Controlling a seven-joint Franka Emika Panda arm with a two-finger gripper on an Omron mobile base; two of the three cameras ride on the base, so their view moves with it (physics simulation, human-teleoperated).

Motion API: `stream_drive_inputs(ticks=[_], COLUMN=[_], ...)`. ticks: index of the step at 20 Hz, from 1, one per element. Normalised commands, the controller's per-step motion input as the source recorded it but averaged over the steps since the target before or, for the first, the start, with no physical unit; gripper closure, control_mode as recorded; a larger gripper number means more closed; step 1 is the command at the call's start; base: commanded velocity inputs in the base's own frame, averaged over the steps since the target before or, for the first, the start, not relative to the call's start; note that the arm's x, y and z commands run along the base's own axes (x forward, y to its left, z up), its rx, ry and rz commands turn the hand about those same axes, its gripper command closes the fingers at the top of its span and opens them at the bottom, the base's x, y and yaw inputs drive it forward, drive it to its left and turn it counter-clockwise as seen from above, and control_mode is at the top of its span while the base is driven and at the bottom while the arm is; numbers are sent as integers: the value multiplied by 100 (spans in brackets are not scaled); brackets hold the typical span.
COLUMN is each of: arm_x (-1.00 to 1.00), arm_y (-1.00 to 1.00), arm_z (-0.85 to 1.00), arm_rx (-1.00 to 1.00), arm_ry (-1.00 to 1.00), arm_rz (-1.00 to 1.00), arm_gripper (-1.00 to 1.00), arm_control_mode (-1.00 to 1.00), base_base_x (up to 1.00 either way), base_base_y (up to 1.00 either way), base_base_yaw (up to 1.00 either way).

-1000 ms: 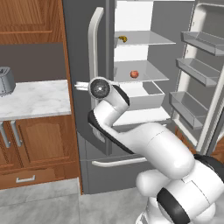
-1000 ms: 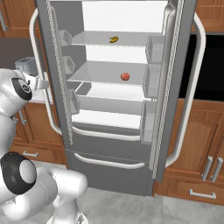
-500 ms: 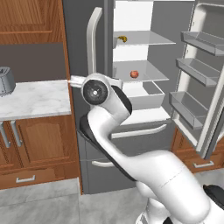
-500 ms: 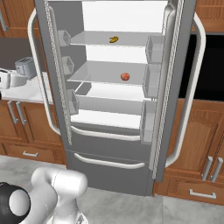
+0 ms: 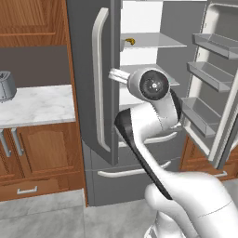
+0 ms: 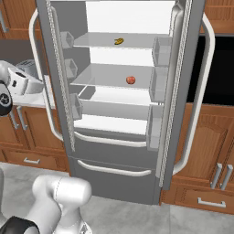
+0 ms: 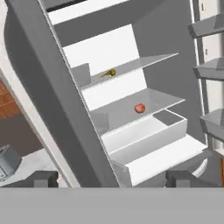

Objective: Retrieve the banana and peach from the fridge and place them into the bowl on the dining table.

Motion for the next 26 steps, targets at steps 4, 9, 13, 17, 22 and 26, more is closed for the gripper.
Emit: stream_drive_inputs(ticks=[4, 9, 13, 17, 22, 26], arm_x=[-30, -16, -1, 0, 0, 28], arm_y=[-68, -23, -16, -19, -7, 2], arm_z=[-8, -12, 0, 0, 0, -14], arm_rx=[49, 55, 60, 61, 49, 14], arm_ry=[-5, -9, 2, 14, 21, 32], arm_rz=[-1, -3, -1, 1, 4, 8], arm_gripper=[-100, -100, -100, -100, -100, -100], arm_control_mode=[-100, -100, -100, -100, -100, -100], base_base_x=[0, 0, 0, 0, 0, 0], base_base_y=[0, 0, 0, 0, 0, 0], base_base_yaw=[0, 0, 0, 0, 0, 0])
